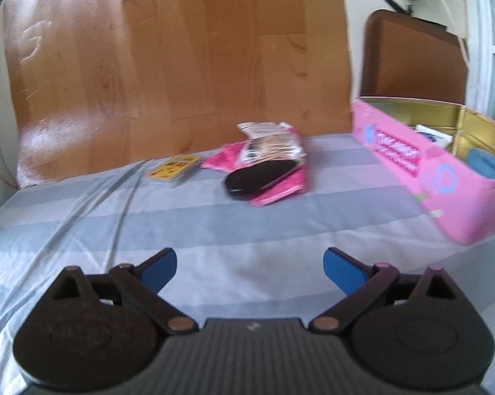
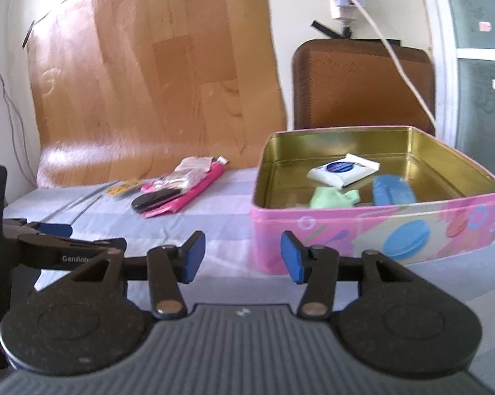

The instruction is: Organize soft objects

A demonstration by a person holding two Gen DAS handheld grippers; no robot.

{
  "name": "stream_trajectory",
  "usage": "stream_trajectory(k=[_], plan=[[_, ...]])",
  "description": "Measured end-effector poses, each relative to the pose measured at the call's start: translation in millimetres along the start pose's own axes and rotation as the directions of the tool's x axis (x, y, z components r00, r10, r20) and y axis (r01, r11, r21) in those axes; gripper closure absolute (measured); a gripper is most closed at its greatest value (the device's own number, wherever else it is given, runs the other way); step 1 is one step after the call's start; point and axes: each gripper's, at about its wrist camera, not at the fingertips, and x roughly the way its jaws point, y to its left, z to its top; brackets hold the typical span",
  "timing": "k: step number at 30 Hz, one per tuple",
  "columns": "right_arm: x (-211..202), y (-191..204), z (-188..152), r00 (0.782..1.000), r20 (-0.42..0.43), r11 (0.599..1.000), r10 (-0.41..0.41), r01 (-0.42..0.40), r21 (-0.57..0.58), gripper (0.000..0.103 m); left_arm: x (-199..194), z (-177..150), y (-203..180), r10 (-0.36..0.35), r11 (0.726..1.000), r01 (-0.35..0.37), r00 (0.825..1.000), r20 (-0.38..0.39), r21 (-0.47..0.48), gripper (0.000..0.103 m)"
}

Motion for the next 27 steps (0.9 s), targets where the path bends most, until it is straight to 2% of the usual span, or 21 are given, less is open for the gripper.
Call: stream_trajectory(k=[5, 14, 16, 19, 23, 25, 27], plan=[[9.5, 15.9, -4.3, 0.999, -0.038, 0.999, 0.022, -0.024, -0.034, 0.049, 5.3, -6.8, 20.2, 0.056, 0.998, -0.056, 0.998, -0.006, -0.015, 0.004], [25.3, 39.3, -11.2, 0.994, -0.093, 0.995, 0.054, -0.062, -0.083, 0.049, 15.0, -9.8, 44.9, 0.073, 0.995, -0.074, 0.997, -0.027, -0.073, 0.003], [31.4, 44.0, -12.0, 0.992, -0.108, 0.993, 0.062, -0.073, -0.095, 0.049, 15.2, -9.3, 47.4, 0.073, 0.994, -0.074, 0.997, -0.020, -0.083, 0.001], [41.5, 51.5, -10.9, 0.989, -0.126, 0.989, 0.081, -0.095, -0.110, 0.049, 15.0, -8.0, 55.1, 0.114, 0.988, -0.112, 0.994, 0.008, -0.104, 0.001], [58.3, 66.0, -1.3, 0.988, -0.117, 0.978, 0.103, -0.122, -0.169, 0.049, 15.5, -7.0, 73.7, 0.154, 0.971, -0.147, 0.988, 0.022, -0.188, 0.001], [74.2, 74.3, 7.4, 0.988, -0.105, 0.972, 0.117, -0.135, -0.193, 0.043, 14.8, -8.3, 84.5, 0.151, 0.957, -0.140, 0.988, 0.025, -0.255, 0.001], [95.3, 83.9, 16.3, 0.986, -0.097, 0.965, 0.135, -0.153, -0.213, 0.042, 14.2, -10.6, 95.5, 0.134, 0.940, -0.119, 0.991, 0.025, -0.320, 0.001]])
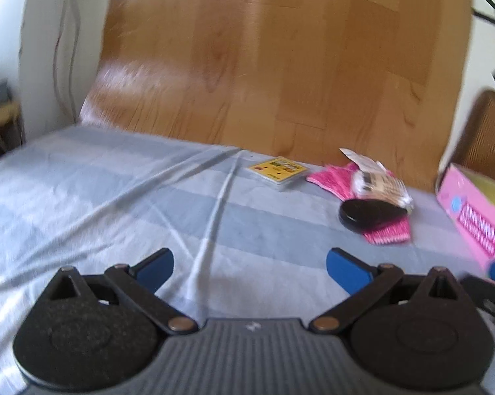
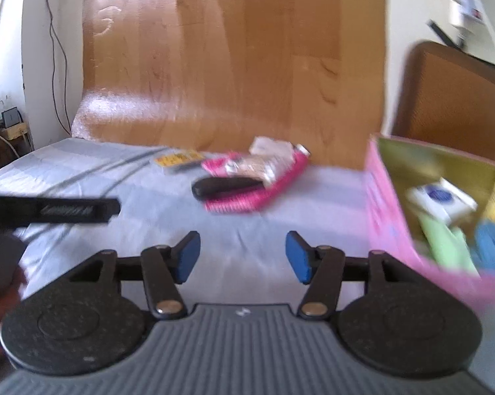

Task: Organize soft objects
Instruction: 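Move both grippers toward the pink cloth with black comb, then grasp the black comb with the right gripper and lift it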

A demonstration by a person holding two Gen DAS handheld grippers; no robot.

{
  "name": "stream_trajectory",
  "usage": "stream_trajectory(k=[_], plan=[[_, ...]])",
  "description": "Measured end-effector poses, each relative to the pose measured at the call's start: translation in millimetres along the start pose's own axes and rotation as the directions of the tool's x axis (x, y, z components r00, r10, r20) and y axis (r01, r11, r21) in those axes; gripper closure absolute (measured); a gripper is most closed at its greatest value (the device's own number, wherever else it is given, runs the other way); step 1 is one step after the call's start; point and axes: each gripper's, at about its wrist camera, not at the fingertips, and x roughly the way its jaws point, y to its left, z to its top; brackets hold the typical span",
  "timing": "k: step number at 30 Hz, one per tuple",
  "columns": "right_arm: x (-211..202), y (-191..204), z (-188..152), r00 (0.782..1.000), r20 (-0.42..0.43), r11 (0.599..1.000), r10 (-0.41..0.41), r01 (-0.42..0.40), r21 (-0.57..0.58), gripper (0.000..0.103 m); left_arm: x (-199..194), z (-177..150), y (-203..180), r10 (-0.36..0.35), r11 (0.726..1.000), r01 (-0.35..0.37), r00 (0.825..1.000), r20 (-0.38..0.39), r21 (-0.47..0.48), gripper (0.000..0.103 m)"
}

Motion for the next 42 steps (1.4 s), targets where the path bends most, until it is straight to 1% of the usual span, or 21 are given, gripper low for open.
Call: stream_trajectory(k=[3, 4, 7, 11, 13, 15, 16, 17, 18, 20, 21, 23, 25, 28, 30, 32, 34, 36, 38, 40, 42], plan=[[35.9, 9.9, 17.6, 1.000, -0.007, 0.999, 0.020, -0.020, -0.031, 0.027, 2.3, 1.3, 15.3, -0.008, 0.996, 0.007, 1.000, -0.011, -0.093, 0.001], [50.3, 14.4, 23.4, 1.000, -0.012, 0.999, 0.016, -0.017, -0.042, 0.025, 2.1, 0.7, 18.5, -0.009, 0.993, 0.008, 1.000, -0.011, -0.114, 0.001], [81.1, 28.2, 33.9, 1.000, -0.023, 0.990, 0.003, -0.006, -0.138, 0.025, 2.8, 1.1, 25.5, -0.014, 0.988, 0.013, 1.000, -0.008, -0.155, 0.001], [116.9, 35.0, 45.1, 0.995, -0.098, 0.956, -0.005, -0.024, -0.294, 0.026, 2.2, 0.9, 26.4, -0.020, 0.987, 0.020, 1.000, 0.000, -0.162, 0.001], [137.0, 27.3, 48.5, 0.984, -0.176, 0.954, 0.004, -0.057, -0.295, 0.025, 2.2, 1.2, 24.1, -0.023, 0.989, 0.024, 1.000, 0.007, -0.149, 0.001], [141.7, 13.9, 54.9, 0.977, -0.211, 0.966, 0.044, -0.095, -0.241, 0.025, 1.3, 0.9, 22.4, -0.023, 0.990, 0.025, 1.000, 0.016, -0.140, 0.001], [140.5, 12.1, 56.0, 0.975, -0.216, 0.966, 0.049, -0.101, -0.238, 0.033, 1.4, 1.0, 22.2, -0.023, 0.990, 0.025, 1.000, 0.018, -0.139, 0.001], [134.6, 13.3, 55.5, 0.978, -0.203, 0.961, 0.056, -0.107, -0.254, 0.048, 1.8, 1.2, 22.5, -0.024, 0.990, 0.026, 1.000, 0.020, -0.139, 0.001], [125.0, 18.3, 54.3, 0.981, -0.181, 0.952, 0.068, -0.118, -0.283, 0.058, 2.4, 1.3, 23.3, -0.025, 0.990, 0.028, 0.999, 0.020, -0.141, 0.001], [107.5, 31.2, 47.3, 0.979, -0.186, 0.939, 0.082, -0.138, -0.316, 0.092, 2.9, 1.4, 23.6, -0.025, 0.989, 0.028, 0.999, 0.020, -0.143, 0.001], [97.4, 36.7, 41.5, 0.974, -0.198, 0.934, 0.114, -0.173, -0.314, 0.100, 3.2, 1.4, 23.7, -0.026, 0.989, 0.028, 0.999, 0.020, -0.144, 0.001], [82.9, 45.1, 26.3, 0.961, -0.237, 0.918, 0.140, -0.216, -0.333, 0.100, 3.7, 1.6, 24.0, -0.028, 0.989, 0.031, 0.999, 0.019, -0.144, 0.001], [58.6, 53.0, 7.8, 0.973, -0.192, 0.892, 0.126, -0.196, -0.408, 0.100, 3.2, 1.2, 23.5, -0.028, 0.989, 0.030, 0.999, 0.019, -0.142, 0.001], [36.1, 46.1, 3.8, 0.965, -0.192, 0.895, 0.179, -0.241, -0.376, 0.100, 2.1, 0.4, 23.3, -0.025, 0.990, 0.027, 1.000, 0.017, -0.141, 0.001], [29.6, 39.8, 10.9, 0.970, -0.165, 0.893, 0.176, -0.228, -0.387, 0.097, 1.8, -0.1, 24.3, -0.026, 0.989, 0.028, 1.000, 0.011, -0.148, 0.001], [36.9, 30.5, 24.1, 0.975, -0.142, 0.902, 0.170, -0.212, -0.377, 0.087, 2.5, -0.1, 26.0, -0.026, 0.987, 0.026, 1.000, 0.003, -0.158, 0.001], [51.5, 15.7, 40.0, 0.973, -0.141, 0.924, 0.183, -0.219, -0.315, 0.069, 3.4, 0.1, 27.4, -0.028, 0.986, 0.028, 1.000, 0.000, -0.165, 0.001], [66.0, 6.9, 52.5, 0.974, -0.136, 0.934, 0.180, -0.213, -0.287, 0.057, 3.6, 0.5, 27.5, -0.028, 0.986, 0.027, 1.000, 0.000, -0.167, 0.001], [82.1, 9.8, 55.7, 0.981, -0.130, 0.933, 0.144, -0.179, -0.313, 0.048, 4.0, 0.6, 26.2, -0.027, 0.987, 0.027, 1.000, 0.002, -0.161, 0.001], [100.3, 12.1, 55.5, 0.978, -0.173, 0.930, 0.120, -0.172, -0.326, 0.031, 4.0, 0.7, 25.0, -0.027, 0.988, 0.027, 1.000, 0.005, -0.154, 0.001], [121.7, 15.1, 52.6, 0.968, -0.238, 0.930, 0.080, -0.158, -0.331, 0.026, 4.0, 0.8, 23.9, -0.027, 0.989, 0.028, 1.000, 0.009, -0.148, 0.000]])
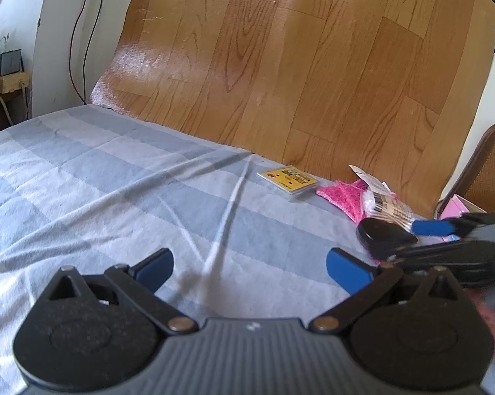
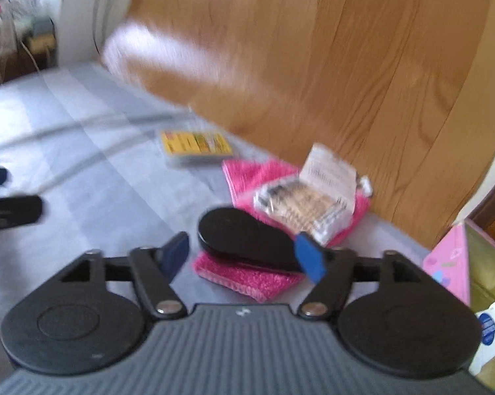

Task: Organize soft objects
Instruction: 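Grasp the black comb with the right gripper and lift it, then pass the black comb from the right gripper into the left gripper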

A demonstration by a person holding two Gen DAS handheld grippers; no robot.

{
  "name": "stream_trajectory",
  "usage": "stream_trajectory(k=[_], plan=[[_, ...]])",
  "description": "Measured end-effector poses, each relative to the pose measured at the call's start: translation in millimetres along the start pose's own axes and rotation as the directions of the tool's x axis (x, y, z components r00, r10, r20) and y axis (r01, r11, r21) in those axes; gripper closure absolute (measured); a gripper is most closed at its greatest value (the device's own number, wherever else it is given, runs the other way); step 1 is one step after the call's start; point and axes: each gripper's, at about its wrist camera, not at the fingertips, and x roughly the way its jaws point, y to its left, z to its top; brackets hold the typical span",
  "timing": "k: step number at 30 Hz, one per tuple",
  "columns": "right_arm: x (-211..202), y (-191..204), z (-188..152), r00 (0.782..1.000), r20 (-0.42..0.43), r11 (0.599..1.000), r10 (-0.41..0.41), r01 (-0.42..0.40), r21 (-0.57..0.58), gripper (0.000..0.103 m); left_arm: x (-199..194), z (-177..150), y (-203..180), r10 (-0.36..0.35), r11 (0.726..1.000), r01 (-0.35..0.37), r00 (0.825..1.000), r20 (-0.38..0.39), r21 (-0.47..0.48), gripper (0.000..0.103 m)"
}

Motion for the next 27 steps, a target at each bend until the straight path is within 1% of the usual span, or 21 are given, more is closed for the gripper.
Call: stream_trajectory(k=[1, 2, 3, 5, 6, 8, 12, 16, 19, 20, 23, 25, 26, 27], plan=[[8.7, -0.9, -0.5, 1.000, -0.012, 1.000, -0.015, 0.015, 0.000, 0.021, 0.3, 0.4, -0.4, 0.000, 1.000, 0.000, 1.000, 0.000, 0.001, 0.000], [12.4, -3.6, -0.5, 1.000, 0.005, 1.000, -0.023, 0.023, 0.016, 0.021, 0.5, 0.5, -0.4, -0.002, 1.000, 0.002, 1.000, -0.001, 0.001, 0.000], [15.9, -7.9, 0.5, 1.000, 0.002, 0.999, -0.012, 0.011, 0.043, 0.022, 0.7, 0.7, -0.1, -0.003, 1.000, 0.003, 1.000, -0.001, 0.000, 0.000], [18.8, -17.0, 2.2, 0.999, -0.025, 0.993, 0.032, -0.029, 0.118, 0.025, 0.9, 0.9, 1.0, -0.005, 1.000, 0.005, 1.000, -0.003, -0.004, 0.000], [17.5, -17.9, 1.6, 0.999, -0.029, 0.991, 0.036, -0.032, 0.127, 0.025, 1.2, 1.0, 1.2, -0.007, 1.000, 0.007, 1.000, -0.004, -0.005, 0.000], [10.7, -12.7, -2.2, 0.999, -0.037, 0.994, 0.034, -0.030, 0.104, 0.026, 1.7, 1.3, 1.3, -0.008, 1.000, 0.008, 1.000, -0.007, -0.005, 0.000], [-18.1, -3.0, -21.4, 0.997, -0.039, 0.993, 0.062, -0.057, 0.108, 0.027, 1.5, 1.2, 1.3, -0.009, 1.000, 0.009, 1.000, -0.009, -0.008, 0.000], [-65.4, 11.9, -65.7, 0.994, 0.017, 0.984, 0.110, -0.111, 0.141, 0.027, 1.9, 1.6, 1.6, -0.017, 1.000, 0.017, 1.000, -0.013, -0.014, 0.000], [-106.7, 22.2, -102.7, 0.992, 0.068, 0.979, 0.106, -0.116, 0.167, 0.027, 0.9, 1.3, -0.8, -0.039, 0.999, 0.039, 0.999, -0.013, 0.003, 0.001], [-119.9, 21.1, -114.0, 0.991, 0.087, 0.976, 0.106, -0.120, 0.183, 0.027, 0.1, 0.9, -3.0, -0.051, 0.999, 0.052, 0.999, -0.011, 0.017, 0.001], [-156.0, 18.3, -145.3, 0.989, 0.134, 0.961, 0.059, -0.092, 0.261, 0.027, -2.9, -1.1, -11.7, -0.093, 0.993, 0.094, 0.996, -0.012, 0.069, 0.001], [-172.5, 12.0, -161.3, 0.987, 0.160, 0.941, 0.027, -0.079, 0.328, 0.027, -4.6, -4.8, -22.4, -0.137, 0.983, 0.143, 0.989, -0.053, 0.116, 0.001], [-179.4, 8.5, -167.9, 0.984, 0.177, 0.933, 0.004, -0.068, 0.353, 0.027, -7.2, -8.3, -27.9, -0.177, 0.976, 0.186, 0.980, -0.087, 0.113, 0.001], [-184.1, 5.5, -172.6, 0.981, 0.191, 0.928, -0.019, -0.054, 0.368, 0.028, -9.8, -12.1, -31.9, -0.235, 0.965, 0.246, 0.964, -0.125, 0.086, 0.001]])
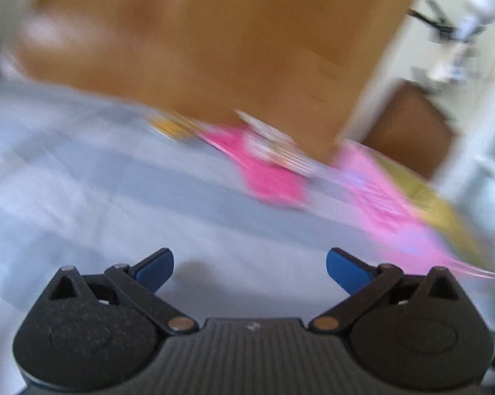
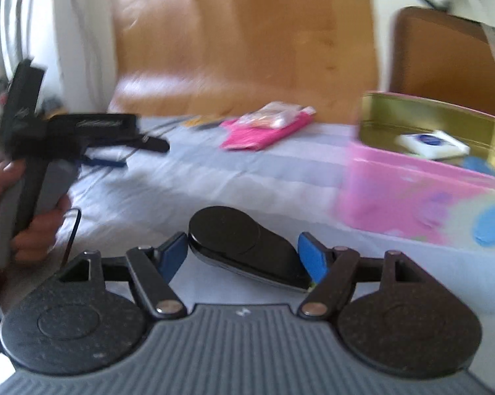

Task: Organize soft objects
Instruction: 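Pass the black comb from the right gripper into the left gripper, then lower the comb into the pink tin and open the left gripper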

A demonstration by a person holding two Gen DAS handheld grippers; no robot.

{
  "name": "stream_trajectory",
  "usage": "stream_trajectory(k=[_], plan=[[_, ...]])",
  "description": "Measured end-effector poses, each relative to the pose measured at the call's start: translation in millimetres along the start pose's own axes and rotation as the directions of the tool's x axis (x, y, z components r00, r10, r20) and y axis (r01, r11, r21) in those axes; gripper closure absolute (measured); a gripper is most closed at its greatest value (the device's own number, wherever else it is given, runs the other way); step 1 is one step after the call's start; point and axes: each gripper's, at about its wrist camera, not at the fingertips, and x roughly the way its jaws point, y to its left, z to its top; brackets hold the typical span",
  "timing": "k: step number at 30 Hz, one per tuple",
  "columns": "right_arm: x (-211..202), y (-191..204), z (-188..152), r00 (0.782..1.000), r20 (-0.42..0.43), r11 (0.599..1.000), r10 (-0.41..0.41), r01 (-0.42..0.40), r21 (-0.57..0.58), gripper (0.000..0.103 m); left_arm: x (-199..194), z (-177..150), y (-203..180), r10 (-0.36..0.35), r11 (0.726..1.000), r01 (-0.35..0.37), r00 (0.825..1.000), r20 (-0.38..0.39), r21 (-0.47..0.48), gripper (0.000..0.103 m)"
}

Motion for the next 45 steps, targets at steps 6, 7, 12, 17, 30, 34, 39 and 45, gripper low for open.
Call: stream_trajectory(k=[6, 7, 12, 17, 30, 34, 39, 45], plan=[[-14.5, -2.7, 0.5, 0.991, 0.121, 0.998, -0.048, 0.052, -0.025, 0.069, 5.9, -24.7, -65.8, -0.367, 0.929, 0.366, 0.902, -0.226, -0.050, 0.005], [-14.3, -0.3, 0.1, 0.991, 0.124, 0.996, -0.057, 0.065, -0.055, 0.087, 5.7, -25.9, -75.4, -0.392, 0.918, 0.393, 0.888, -0.239, -0.043, 0.007], [-11.0, -10.1, -4.9, 0.990, 0.113, 0.993, -0.082, 0.090, -0.072, 0.084, 8.1, -20.2, -103.5, -0.497, 0.865, 0.493, 0.819, -0.287, -0.093, 0.007], [-37.5, -42.3, -11.5, 0.997, 0.072, 0.999, 0.032, -0.033, 0.022, 0.053, 14.8, -19.0, -117.3, -0.429, 0.899, 0.432, 0.845, -0.319, -0.065, 0.007], [-37.2, -10.0, -26.0, 0.995, 0.098, 0.997, 0.006, 0.002, -0.083, 0.062, 20.1, -42.2, -150.5, -0.330, 0.927, 0.373, 0.843, -0.425, 0.021, 0.031], [-52.8, -15.8, -7.9, 0.973, 0.226, 0.995, -0.039, 0.058, -0.079, 0.062, 11.6, -21.8, -160.2, -0.379, 0.912, 0.411, 0.838, -0.394, -0.003, 0.032], [-51.7, -42.6, 19.9, 0.930, 0.336, 0.980, -0.148, 0.184, -0.076, 0.062, 6.9, 22.1, -210.6, -0.388, 0.882, 0.447, 0.869, -0.308, 0.150, 0.026], [-6.6, -95.8, 36.5, 0.895, 0.265, 0.932, -0.359, 0.358, 0.055, 0.061, 70.0, 39.5, -252.2, -0.340, 0.891, 0.404, 0.896, -0.285, 0.207, 0.015]])
